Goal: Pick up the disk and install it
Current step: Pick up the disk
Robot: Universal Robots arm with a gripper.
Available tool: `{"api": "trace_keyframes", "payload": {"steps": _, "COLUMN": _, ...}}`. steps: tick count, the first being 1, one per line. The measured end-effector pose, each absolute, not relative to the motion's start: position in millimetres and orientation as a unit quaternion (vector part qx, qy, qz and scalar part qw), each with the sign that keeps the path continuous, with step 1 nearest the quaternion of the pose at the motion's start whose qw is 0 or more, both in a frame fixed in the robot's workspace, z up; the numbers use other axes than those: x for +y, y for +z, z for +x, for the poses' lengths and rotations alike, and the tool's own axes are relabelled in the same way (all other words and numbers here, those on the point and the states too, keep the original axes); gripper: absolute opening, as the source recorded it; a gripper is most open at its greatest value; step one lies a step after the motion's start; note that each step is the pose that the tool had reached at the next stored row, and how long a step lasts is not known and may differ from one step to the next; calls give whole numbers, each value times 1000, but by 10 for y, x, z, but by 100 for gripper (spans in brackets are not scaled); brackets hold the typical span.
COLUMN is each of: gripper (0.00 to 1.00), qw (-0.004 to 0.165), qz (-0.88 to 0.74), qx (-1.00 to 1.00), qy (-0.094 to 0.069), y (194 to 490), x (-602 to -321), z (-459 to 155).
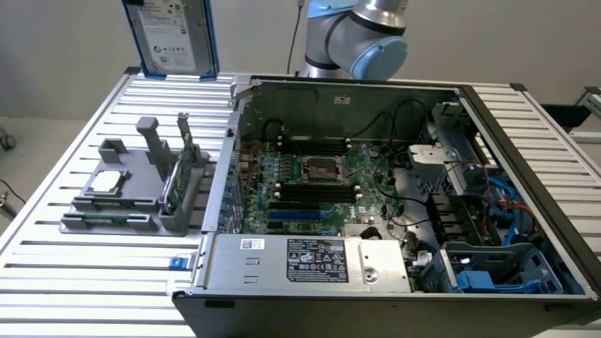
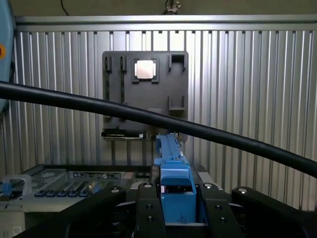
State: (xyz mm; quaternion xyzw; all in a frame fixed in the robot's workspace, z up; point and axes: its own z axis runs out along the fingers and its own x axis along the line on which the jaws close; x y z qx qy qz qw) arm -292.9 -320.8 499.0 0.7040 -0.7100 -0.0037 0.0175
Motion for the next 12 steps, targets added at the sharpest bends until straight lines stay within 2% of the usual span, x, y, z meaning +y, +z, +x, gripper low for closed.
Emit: {"api": "trace_keyframes", "payload": {"steps": 12, "gripper": 33, "qw": 17, "qz": 704, "qx": -710, "qy": -4, "y": 5078, "x": -3323, "z": -2678}}
